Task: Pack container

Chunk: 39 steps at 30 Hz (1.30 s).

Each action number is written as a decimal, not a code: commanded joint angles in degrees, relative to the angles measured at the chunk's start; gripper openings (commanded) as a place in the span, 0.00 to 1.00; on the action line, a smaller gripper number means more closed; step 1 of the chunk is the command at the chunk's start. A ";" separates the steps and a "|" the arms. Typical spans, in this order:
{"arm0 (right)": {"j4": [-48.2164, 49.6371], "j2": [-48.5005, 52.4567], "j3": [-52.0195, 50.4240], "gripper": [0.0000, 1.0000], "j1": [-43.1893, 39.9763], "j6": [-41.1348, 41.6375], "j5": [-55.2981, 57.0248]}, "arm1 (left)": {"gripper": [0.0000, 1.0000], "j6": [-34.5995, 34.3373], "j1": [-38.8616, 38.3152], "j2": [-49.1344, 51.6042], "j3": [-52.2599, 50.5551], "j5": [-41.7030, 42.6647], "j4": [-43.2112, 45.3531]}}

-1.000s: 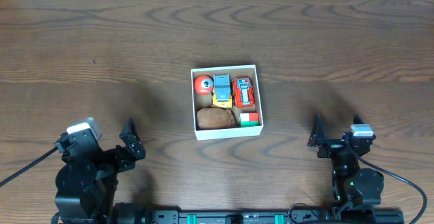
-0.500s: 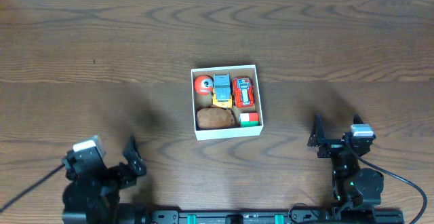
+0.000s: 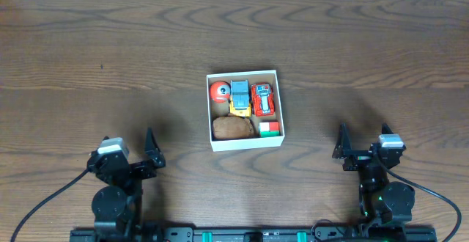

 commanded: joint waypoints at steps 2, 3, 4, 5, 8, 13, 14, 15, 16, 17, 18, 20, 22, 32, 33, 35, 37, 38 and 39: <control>-0.22 -0.39 -0.09 0.99 -0.46 -0.92 -0.66 | 0.98 5.70 1.09 -0.46 -5.57 -0.46 7.43; -0.22 -0.39 -0.09 0.99 -0.46 -0.92 -0.66 | 0.98 5.86 1.27 -0.46 -6.91 -0.46 9.46; -0.22 -0.39 -0.09 0.99 -0.46 -0.92 -0.66 | 0.98 5.95 1.36 -0.46 -8.15 -0.46 11.13; -0.22 -0.39 -0.09 0.99 -0.46 -0.92 -0.66 | 0.98 6.12 1.46 -0.48 -9.07 -0.46 12.02; -0.22 -0.39 -0.09 0.99 -0.46 -0.92 -0.66 | 0.98 5.51 1.62 -0.48 -12.11 -0.42 12.39; -0.22 -0.39 -0.09 0.99 -0.46 -0.92 -0.68 | 0.98 5.16 1.62 -0.48 -12.17 0.90 12.39; -0.22 -0.39 -0.09 0.98 -0.46 -0.94 -0.68 | 0.98 5.11 1.60 -0.48 -12.17 1.46 12.37; -0.22 -0.39 -0.09 0.99 -0.46 -0.92 -0.66 | 0.98 5.14 1.60 -0.48 -12.17 2.14 12.37; -0.22 -0.39 -0.09 0.99 -0.46 -0.94 -0.68 | 0.98 5.18 1.60 -0.48 -12.17 2.58 12.37; -0.22 -0.39 -0.09 0.99 -0.46 -0.92 -0.66 | 0.98 5.18 1.62 -0.48 -12.17 2.58 12.37; -0.22 -0.39 -0.09 0.99 -0.46 -0.92 -0.66 | 0.98 5.18 1.62 -0.48 -12.17 2.58 12.37; -0.22 -0.39 -0.09 0.99 -0.46 -0.92 -0.66 | 0.98 5.18 1.62 -0.35 -12.17 2.58 12.37; -0.22 -0.39 -0.09 0.99 -0.46 -0.92 -0.66 | 0.98 5.18 1.62 -0.31 -12.17 2.58 12.37; -0.22 -0.31 -0.09 0.99 -0.46 -0.92 -0.68 | 0.98 5.18 1.62 -0.31 -12.17 2.58 12.37; -0.22 -0.31 -0.09 0.99 -0.46 -0.92 -0.68 | 0.98 5.18 1.62 -0.31 -12.17 2.58 12.37; -0.22 -0.31 -0.09 0.99 -0.46 -0.92 -0.66 | 0.98 5.18 1.62 -0.31 -12.17 2.58 12.37; -0.22 -0.31 -0.09 0.99 -0.46 -0.92 -0.66 | 0.98 5.18 1.62 -0.31 -12.17 2.58 12.37; -0.22 -0.31 -0.09 0.99 -0.46 -0.92 -0.66 | 0.98 5.18 1.62 -0.31 -12.17 2.58 12.37; -0.22 -0.31 -0.09 0.99 -0.46 -0.94 -0.66 | 0.98 5.18 1.62 -0.31 -12.17 2.58 12.37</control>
